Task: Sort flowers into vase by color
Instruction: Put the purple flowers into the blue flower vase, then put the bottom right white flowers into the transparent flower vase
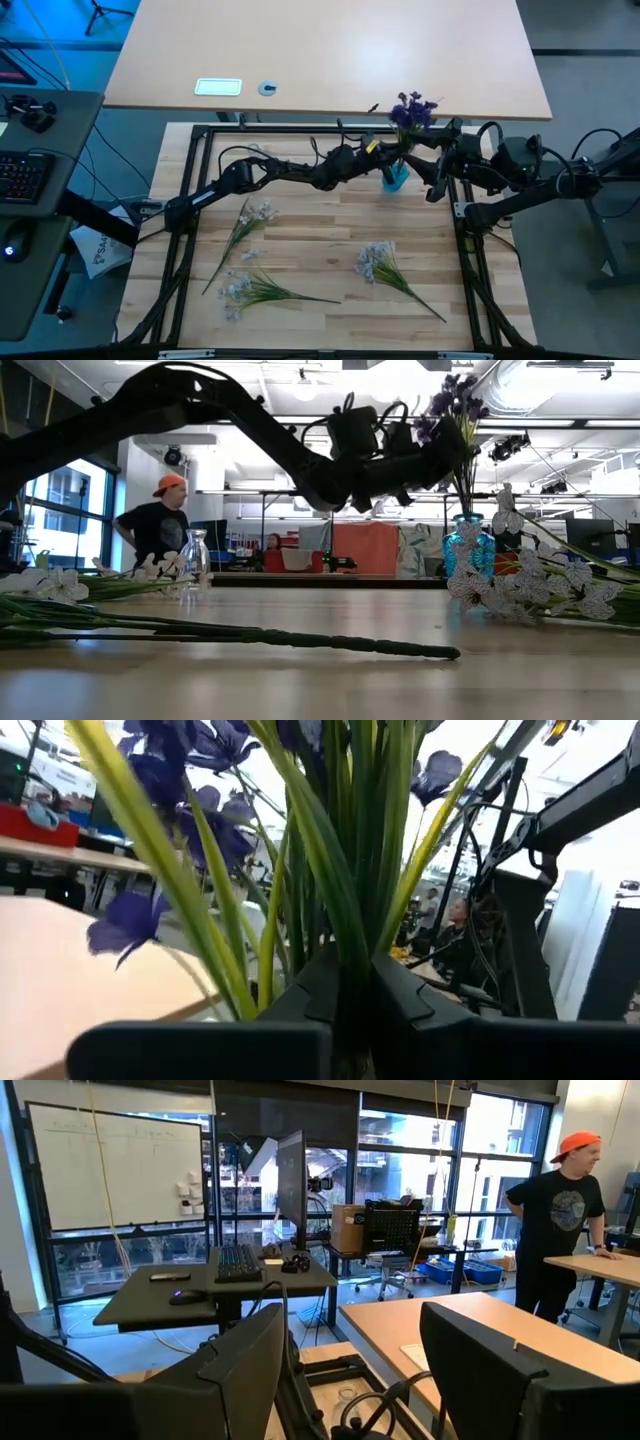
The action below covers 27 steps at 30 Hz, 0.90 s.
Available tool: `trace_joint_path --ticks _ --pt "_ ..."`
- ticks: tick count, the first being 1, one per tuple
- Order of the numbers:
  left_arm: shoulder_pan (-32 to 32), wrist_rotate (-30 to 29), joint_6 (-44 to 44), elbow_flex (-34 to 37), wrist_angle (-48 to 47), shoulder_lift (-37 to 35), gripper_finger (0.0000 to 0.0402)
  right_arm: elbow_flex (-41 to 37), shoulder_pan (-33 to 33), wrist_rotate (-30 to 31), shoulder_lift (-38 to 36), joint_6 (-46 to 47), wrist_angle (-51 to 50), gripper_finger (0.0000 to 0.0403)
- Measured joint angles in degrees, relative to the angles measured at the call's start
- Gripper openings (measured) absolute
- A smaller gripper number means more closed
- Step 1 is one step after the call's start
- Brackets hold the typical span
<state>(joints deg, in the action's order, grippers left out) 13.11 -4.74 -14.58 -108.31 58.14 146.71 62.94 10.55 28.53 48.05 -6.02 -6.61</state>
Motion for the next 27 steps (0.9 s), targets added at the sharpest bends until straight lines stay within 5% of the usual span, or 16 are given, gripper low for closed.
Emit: trace_joint_path --ticks 12,20,27 --pt "0.5 8.2 1.3 0.1 -5.4 -2.5 0.0116 0.0 0.0 0.0 0.0 -0.3 0.0 0.0232" --pt "1.1 14.9 4.7 0.1 -23.6 -6.8 0.0192 0.0 0.0 0.0 0.0 -0.5 0.0 0.0232" --pt "3.6 20.1 5.2 0.1 -46.5 -13.5 0.0214 0.0 0.0 0.7 0.0 -1.8 0.0 0.0232"
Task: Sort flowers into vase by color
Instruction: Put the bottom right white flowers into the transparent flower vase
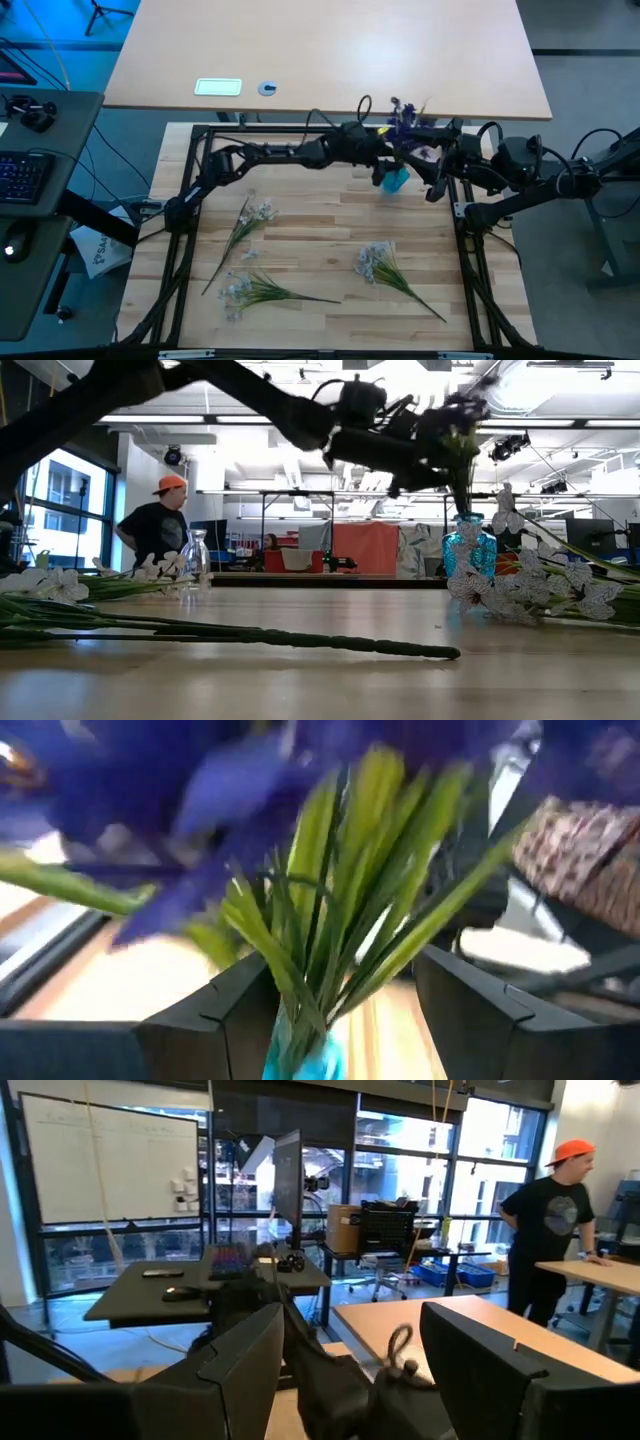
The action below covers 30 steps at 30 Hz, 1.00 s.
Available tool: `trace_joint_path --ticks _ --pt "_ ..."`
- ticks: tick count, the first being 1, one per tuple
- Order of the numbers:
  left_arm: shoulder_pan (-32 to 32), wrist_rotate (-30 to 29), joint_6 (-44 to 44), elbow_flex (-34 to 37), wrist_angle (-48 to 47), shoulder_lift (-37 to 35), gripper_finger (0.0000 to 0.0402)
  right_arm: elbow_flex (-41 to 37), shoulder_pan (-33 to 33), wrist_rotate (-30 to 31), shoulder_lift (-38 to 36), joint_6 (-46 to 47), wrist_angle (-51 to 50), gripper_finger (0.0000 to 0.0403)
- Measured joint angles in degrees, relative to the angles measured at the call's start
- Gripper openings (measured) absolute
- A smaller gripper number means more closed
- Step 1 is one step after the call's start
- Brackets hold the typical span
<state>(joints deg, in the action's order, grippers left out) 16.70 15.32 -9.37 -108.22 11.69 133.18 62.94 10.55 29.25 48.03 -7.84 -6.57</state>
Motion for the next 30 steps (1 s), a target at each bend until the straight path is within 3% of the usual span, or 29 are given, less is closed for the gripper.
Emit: trace_joint_path --ticks 14,18,25,30 --pt "3.8 3.9 12.3 0.0 -51.1 -14.2 0.0214 0.0 0.0 0.5 0.0 0.0 1.8 0.0232" --pt "3.6 5.6 12.9 0.0 -61.1 -16.8 0.0214 0.0 0.0 0.4 0.0 3.3 2.2 0.0232" --pt "2.4 12.9 7.5 1.5 -64.2 -22.1 0.0214 0.0 0.0 0.0 1.0 9.3 2.6 0.0232" --pt "-0.3 12.7 3.7 13.3 -56.7 -31.7 0.0214 0.0 0.0 -2.6 3.4 10.7 2.8 0.0232"
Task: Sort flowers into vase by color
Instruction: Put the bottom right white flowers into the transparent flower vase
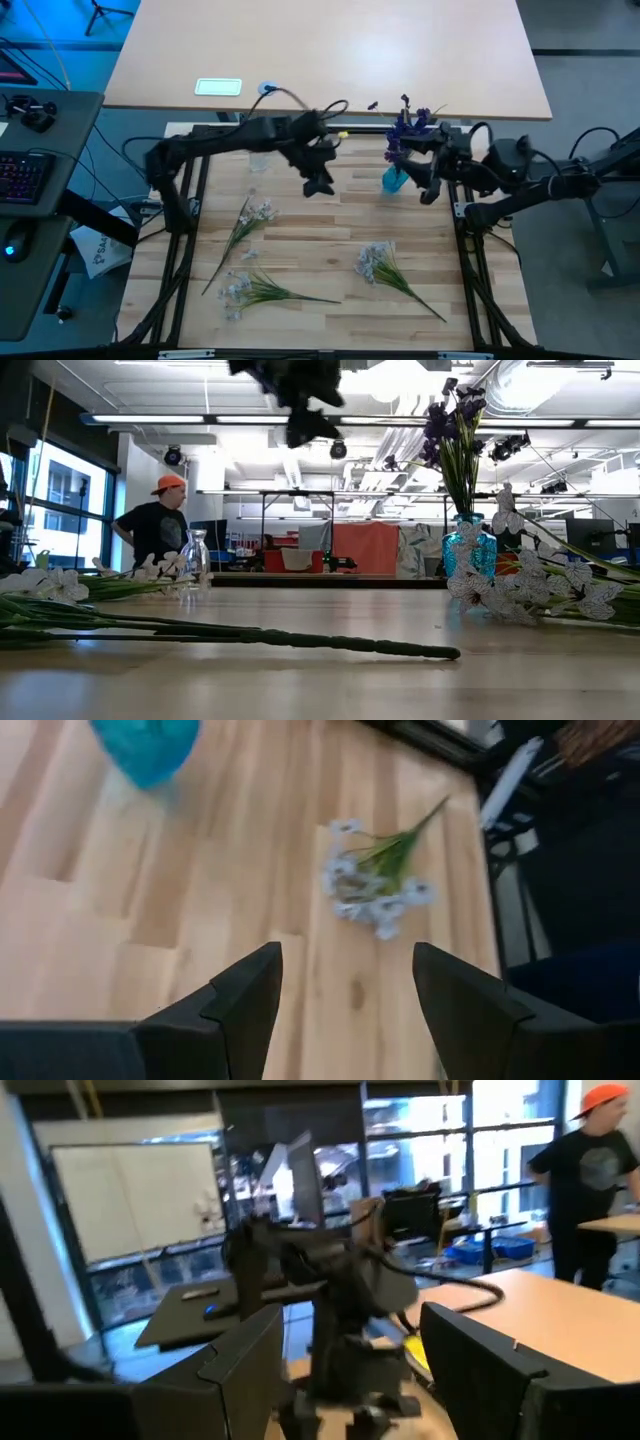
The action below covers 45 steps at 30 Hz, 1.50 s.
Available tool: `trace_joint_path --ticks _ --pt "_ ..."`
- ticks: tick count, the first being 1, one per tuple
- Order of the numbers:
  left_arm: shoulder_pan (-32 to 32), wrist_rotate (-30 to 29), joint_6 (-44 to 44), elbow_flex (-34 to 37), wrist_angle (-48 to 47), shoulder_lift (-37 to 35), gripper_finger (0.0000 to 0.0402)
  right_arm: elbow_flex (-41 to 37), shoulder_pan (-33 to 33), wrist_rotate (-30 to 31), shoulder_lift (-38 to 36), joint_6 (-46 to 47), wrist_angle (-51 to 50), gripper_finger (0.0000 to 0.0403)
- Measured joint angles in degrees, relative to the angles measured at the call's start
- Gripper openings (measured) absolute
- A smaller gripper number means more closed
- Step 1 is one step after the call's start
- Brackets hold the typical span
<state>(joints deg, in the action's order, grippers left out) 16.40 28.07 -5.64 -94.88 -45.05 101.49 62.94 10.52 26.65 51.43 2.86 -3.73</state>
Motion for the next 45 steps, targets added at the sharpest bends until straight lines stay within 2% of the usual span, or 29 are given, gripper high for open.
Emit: trace_joint_path --ticks 4,9,12,15,19,23,28,34,36,39,45 --pt "-1.7 -1.1 -7.6 16.3 11.3 -11.0 0.0214 0.0 0.0 -6.6 1.2 5.2 -2.5 0.0232" --pt "-4.9 -7.9 -18.5 36.1 27.0 -25.8 0.0214 0.0 0.2 -17.1 1.1 23.7 -14.7 0.0232" --pt "-6.5 -13.0 -23.6 44.9 36.2 -32.5 0.0214 0.0 2.1 -20.2 2.3 36.7 -24.9 0.0232" --pt "-7.1 -14.1 -27.0 50.5 41.9 -37.2 0.0213 0.0 5.9 -25.6 6.1 45.3 -34.7 0.0232" --pt "-7.0 -14.1 -30.3 52.9 42.1 -39.9 0.0213 0.0 12.2 -33.7 13.4 52.2 -44.3 0.0232" --pt "-6.6 -14.1 -30.8 52.9 41.9 -40.0 0.0213 0.0 19.0 -39.0 22.0 57.2 -48.7 0.0232" --pt "-6.6 -13.2 -30.8 52.9 41.9 -39.1 0.0213 0.0 24.9 -38.9 32.3 68.3 -51.3 0.0232" --pt "-6.6 -12.9 -29.8 52.9 41.9 -39.0 0.0213 0.0 26.6 -39.2 40.4 68.6 -49.9 0.0232" --pt "-6.6 -12.4 -29.9 52.9 41.9 -39.0 0.0213 -0.3 26.1 -39.2 41.7 67.6 -50.2 0.0232" --pt "-6.6 -10.3 -30.3 52.9 41.9 -39.0 0.0213 -5.7 25.4 -42.1 41.3 69.1 -44.4 0.0232" --pt "-6.6 -9.1 -33.0 52.9 41.9 -39.0 0.0213 -17.2 25.5 -43.8 33.5 76.3 -34.4 0.0232"
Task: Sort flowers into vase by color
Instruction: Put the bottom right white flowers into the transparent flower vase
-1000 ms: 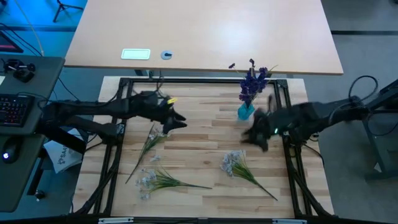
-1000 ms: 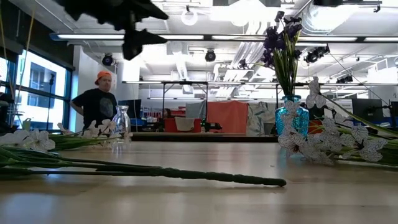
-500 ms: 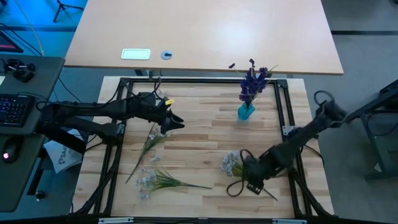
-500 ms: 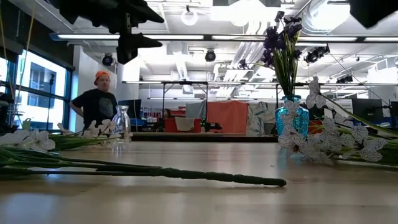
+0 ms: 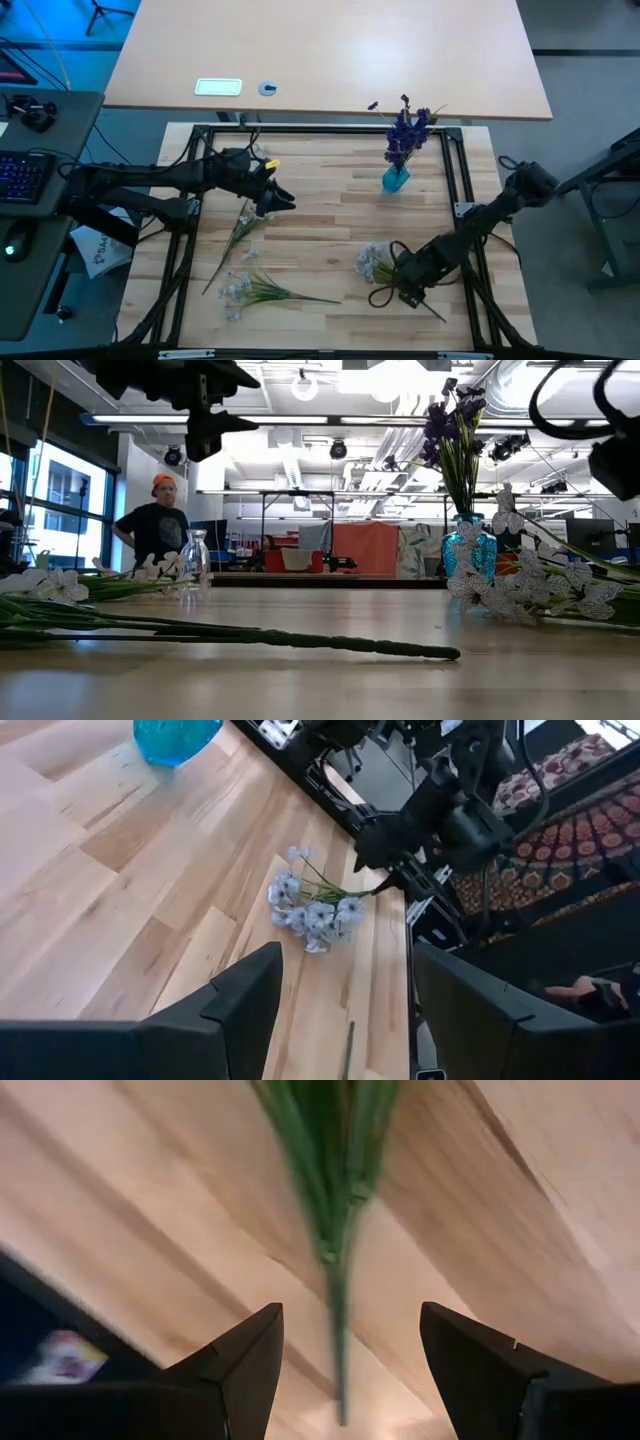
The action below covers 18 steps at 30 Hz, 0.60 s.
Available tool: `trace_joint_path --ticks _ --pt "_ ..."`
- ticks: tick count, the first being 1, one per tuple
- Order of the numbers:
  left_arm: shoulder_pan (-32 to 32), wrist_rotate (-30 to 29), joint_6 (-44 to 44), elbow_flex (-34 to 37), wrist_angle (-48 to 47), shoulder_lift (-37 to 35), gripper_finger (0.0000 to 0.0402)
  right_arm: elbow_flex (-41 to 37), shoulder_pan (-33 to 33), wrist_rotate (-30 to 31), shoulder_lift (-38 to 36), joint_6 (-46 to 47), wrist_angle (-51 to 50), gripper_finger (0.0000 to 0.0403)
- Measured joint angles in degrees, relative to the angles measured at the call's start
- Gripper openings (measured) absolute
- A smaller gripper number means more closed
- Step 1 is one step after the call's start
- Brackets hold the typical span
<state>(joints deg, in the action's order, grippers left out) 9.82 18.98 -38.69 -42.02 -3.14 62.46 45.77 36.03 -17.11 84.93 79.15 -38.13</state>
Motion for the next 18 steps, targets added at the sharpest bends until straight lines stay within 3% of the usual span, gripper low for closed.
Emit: trace_joint_path --ticks 6,18 --pt "0.0 -1.1 -0.3 0.0 0.0 0.0 0.0213 -1.7 0.6 2.2 -2.3 0.0 2.6 0.0232" --pt "0.0 -4.2 -0.2 0.0 0.0 0.0 0.0213 3.6 0.9 3.9 11.9 -2.3 1.8 0.0232"
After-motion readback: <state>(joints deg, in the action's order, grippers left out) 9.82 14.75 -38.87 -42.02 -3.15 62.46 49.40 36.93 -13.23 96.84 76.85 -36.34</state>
